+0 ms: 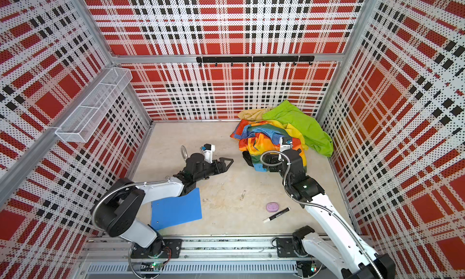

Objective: Pick out a specific cloth from the pile
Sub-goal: 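Reach the left gripper to the black garment under the rainbow cloth, then grasp the black garment with the left gripper and lift it up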

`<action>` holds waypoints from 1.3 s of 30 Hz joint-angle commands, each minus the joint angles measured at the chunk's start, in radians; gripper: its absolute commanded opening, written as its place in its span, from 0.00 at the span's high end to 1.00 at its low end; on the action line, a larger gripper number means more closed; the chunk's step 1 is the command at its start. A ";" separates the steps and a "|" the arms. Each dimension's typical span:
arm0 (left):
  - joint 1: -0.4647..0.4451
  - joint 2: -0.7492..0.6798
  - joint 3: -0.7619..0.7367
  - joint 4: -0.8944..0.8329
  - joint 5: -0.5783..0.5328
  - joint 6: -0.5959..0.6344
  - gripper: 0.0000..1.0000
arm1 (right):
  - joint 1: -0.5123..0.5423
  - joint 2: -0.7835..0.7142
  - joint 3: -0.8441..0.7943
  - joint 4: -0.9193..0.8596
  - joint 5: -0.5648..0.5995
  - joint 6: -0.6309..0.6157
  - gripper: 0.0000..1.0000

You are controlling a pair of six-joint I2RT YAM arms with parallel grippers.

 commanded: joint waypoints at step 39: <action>-0.074 0.385 0.518 -0.180 -0.048 -0.041 1.00 | 0.000 -0.128 -0.007 -0.060 0.076 0.011 0.01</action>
